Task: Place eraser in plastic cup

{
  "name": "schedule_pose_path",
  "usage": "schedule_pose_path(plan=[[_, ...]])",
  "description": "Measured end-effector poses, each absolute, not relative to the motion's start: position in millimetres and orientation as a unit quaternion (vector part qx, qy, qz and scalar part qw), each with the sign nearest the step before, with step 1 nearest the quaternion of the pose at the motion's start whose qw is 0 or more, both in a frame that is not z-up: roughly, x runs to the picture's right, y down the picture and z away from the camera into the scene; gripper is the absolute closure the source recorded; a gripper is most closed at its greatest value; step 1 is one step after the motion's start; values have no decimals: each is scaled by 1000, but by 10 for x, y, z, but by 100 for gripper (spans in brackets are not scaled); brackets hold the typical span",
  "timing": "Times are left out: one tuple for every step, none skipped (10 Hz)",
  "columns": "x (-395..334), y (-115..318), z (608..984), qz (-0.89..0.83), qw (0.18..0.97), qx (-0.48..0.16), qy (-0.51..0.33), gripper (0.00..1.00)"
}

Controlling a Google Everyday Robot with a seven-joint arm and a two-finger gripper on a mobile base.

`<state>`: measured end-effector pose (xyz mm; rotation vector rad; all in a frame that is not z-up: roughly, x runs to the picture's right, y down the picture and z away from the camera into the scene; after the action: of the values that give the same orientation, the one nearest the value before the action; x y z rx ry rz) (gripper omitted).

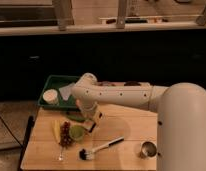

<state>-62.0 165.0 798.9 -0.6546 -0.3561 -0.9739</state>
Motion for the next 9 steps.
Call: schedule_pose_path(plan=[[-623,1635,7970,-458,819,-304,-166,99],[-635,1569,7888,-461,820,-297,-162,99],[-663,1490,7781,-466,822,-286,-161,99],[-668,1427,7679,-471,822,-277,-160,99],[-692,1390,7608,-477,821,-268,-162,99],[-741,1366,7533,-486,817,-260,-169,99],[-827,1370,7479,-497,810,-257,-176,99],[-913,1380,7440,-508,802,-256,-183,99],[-989,1425,7385,-522,790,-259,-191,99]])
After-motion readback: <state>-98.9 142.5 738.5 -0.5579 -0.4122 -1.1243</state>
